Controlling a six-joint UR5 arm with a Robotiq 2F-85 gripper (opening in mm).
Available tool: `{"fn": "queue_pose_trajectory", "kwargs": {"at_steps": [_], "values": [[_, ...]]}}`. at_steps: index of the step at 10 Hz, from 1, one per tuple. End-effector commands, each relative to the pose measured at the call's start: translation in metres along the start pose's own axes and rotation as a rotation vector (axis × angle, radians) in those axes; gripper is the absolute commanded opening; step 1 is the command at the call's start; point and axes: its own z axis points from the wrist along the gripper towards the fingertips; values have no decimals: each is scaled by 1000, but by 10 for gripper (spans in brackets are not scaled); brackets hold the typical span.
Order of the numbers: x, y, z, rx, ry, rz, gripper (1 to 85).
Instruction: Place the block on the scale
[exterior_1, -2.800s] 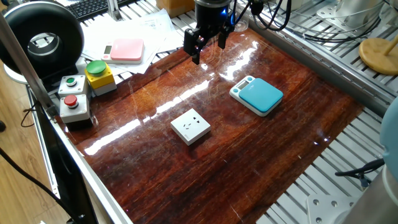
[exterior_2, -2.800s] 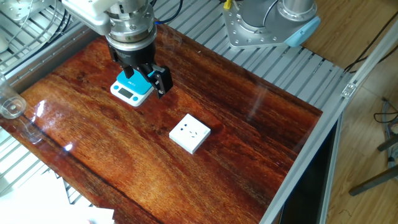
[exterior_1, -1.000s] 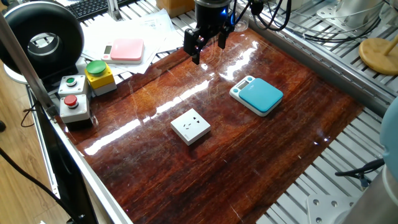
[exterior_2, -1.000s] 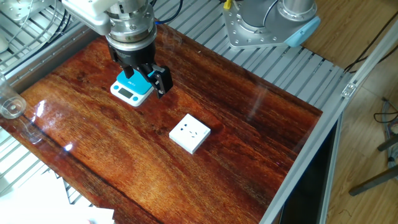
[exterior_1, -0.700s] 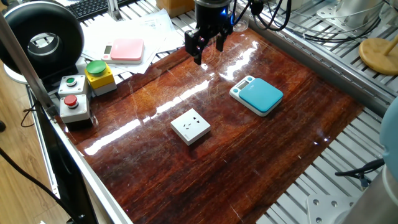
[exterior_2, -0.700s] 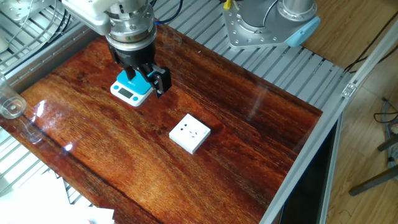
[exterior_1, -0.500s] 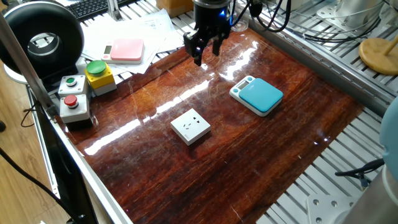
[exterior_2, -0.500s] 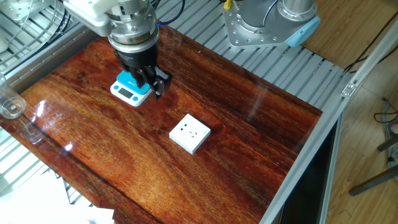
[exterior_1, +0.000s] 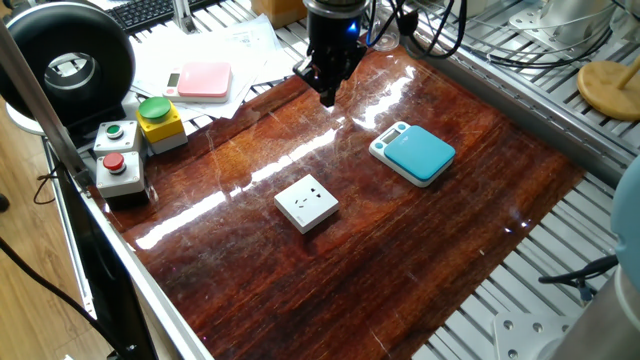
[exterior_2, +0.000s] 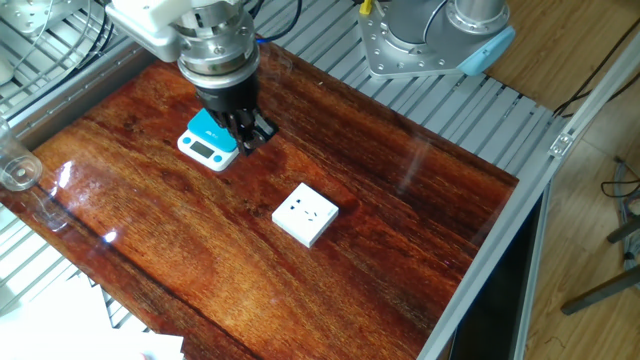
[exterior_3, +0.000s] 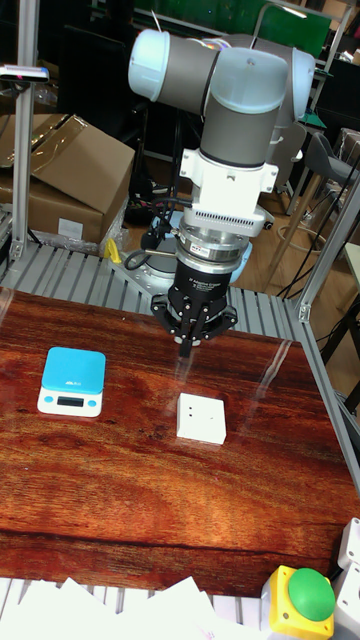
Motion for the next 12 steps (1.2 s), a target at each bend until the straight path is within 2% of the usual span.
{"fn": "queue_pose_trajectory", "kwargs": {"at_steps": [1,2,4,5,7,8,10,12], "values": [[2,9,1,-22,3,14,10],[2,10,2,-13,1,16,10],[0,8,6,51,-21,41,10],[6,13,7,57,-15,65,10],[17,21,13,30,-10,81,10],[22,18,13,40,-11,68,10],[31,21,13,28,-8,74,10],[35,18,15,33,-7,61,10]]}}
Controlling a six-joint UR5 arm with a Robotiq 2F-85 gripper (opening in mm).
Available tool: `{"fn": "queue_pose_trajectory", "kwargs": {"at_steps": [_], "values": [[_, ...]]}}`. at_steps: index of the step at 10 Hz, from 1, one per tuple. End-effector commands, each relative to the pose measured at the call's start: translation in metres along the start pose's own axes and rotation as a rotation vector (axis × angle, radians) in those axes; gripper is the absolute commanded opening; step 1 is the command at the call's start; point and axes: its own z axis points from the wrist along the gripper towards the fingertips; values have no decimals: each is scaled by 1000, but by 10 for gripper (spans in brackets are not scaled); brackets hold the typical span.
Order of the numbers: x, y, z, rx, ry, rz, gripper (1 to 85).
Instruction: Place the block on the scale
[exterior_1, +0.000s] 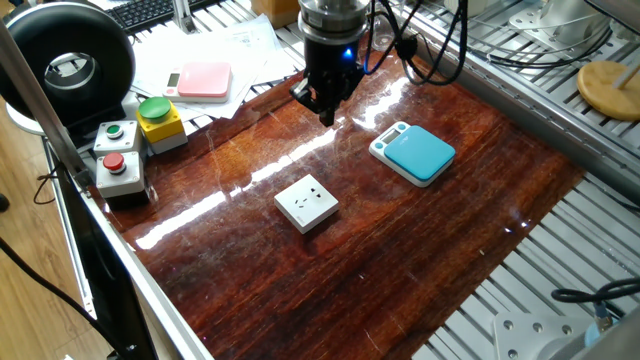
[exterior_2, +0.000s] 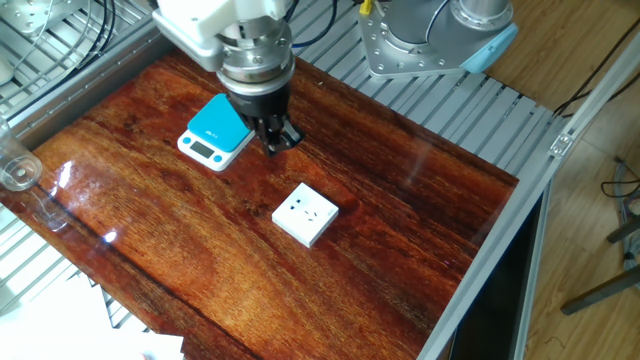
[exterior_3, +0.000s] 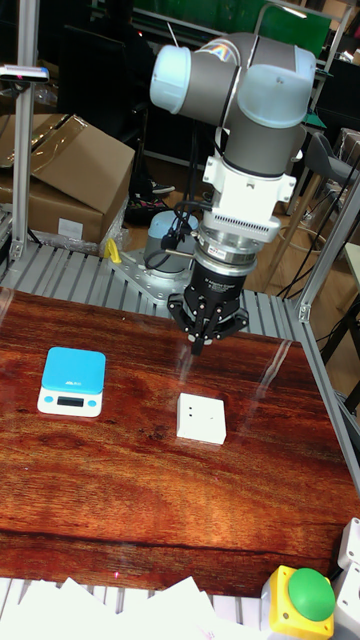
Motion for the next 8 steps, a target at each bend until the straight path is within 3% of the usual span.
{"fn": "queue_pose_trajectory", "kwargs": {"at_steps": [1,4,7,8], "values": [[7,2,2,-12,1,-6,10],[9,0,1,-10,8,-17,10],[9,6,1,-31,9,-45,10],[15,6,1,-32,32,-38,10]]}}
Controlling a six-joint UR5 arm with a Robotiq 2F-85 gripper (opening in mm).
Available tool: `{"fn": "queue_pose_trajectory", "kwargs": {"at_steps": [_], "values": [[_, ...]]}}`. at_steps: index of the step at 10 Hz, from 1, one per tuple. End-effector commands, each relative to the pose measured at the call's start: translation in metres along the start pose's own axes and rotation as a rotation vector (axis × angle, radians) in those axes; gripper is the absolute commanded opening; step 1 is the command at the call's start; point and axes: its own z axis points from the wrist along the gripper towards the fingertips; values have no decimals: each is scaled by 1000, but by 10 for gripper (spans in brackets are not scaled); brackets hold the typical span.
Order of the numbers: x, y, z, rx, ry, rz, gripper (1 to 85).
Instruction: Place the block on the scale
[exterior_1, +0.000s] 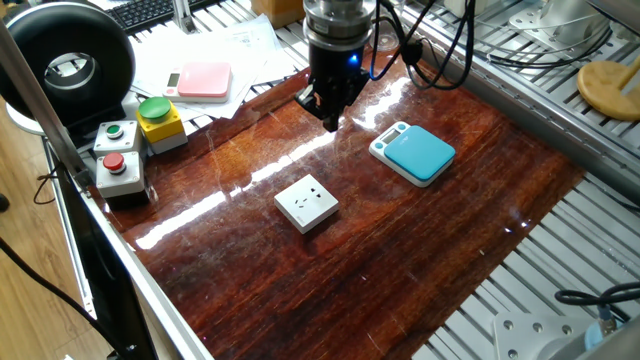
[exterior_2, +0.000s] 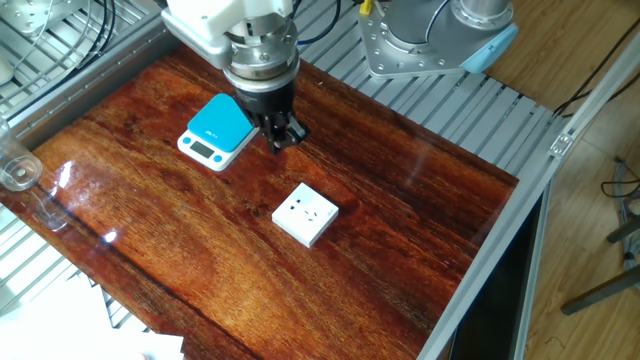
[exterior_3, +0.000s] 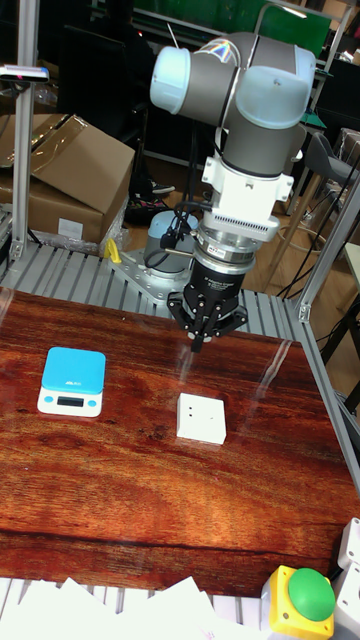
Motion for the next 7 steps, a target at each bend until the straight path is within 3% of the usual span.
{"fn": "queue_pose_trajectory", "kwargs": {"at_steps": [1,2,3,4,5,6,7], "values": [[10,3,-1,-15,38,-16,10],[8,0,-1,-1,28,-34,10],[-3,-8,-1,29,-11,-26,10],[9,5,-1,-21,34,-60,10],[18,10,-2,-41,65,-68,10],[23,12,-2,-52,84,-62,10],[21,6,-2,-28,78,-66,10]]}}
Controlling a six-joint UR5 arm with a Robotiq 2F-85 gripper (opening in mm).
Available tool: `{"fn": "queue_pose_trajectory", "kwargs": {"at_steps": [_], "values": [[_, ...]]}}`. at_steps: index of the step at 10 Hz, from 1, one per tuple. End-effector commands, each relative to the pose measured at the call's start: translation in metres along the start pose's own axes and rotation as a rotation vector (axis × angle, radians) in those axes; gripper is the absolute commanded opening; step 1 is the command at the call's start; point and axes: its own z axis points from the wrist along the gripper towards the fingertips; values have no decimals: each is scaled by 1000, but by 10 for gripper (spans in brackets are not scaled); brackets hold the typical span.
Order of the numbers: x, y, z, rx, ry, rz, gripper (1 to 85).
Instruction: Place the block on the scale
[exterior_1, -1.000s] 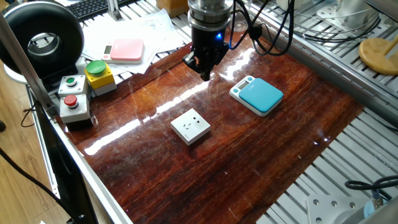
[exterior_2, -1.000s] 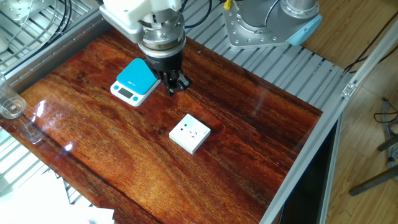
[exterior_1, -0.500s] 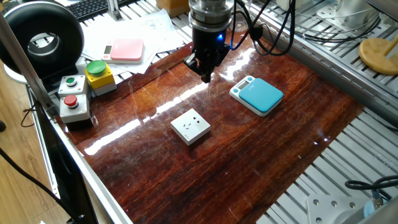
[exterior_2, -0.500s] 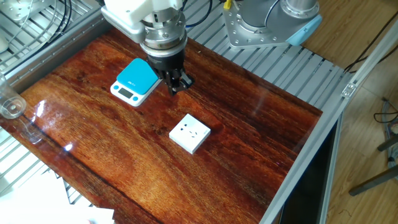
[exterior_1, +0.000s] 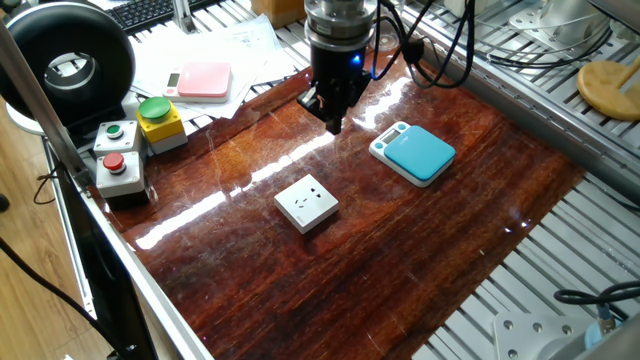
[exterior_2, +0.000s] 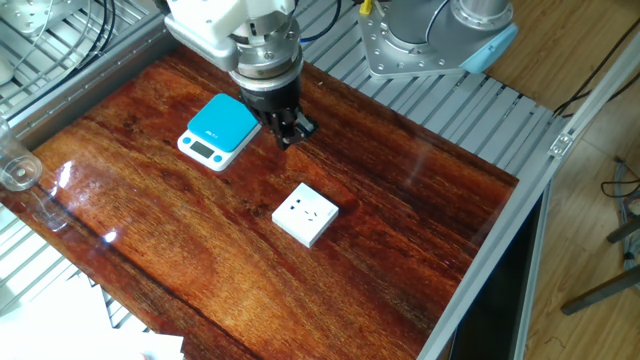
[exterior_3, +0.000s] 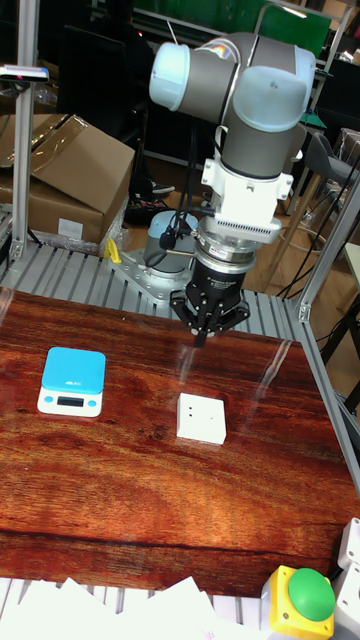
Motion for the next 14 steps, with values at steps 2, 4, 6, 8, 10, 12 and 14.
{"fn": "queue_pose_trajectory", "kwargs": {"at_steps": [2,4,6,8,10,12,14], "values": [[10,13,-2,-52,36,-50,10],[8,20,-2,-79,29,-69,10],[10,23,-3,-90,34,-62,10],[9,28,10,-78,41,-71,10],[-4,43,41,-64,13,-53,23],[-14,46,64,-36,-32,-49,23],[-24,37,78,-14,-55,-69,70]]}}
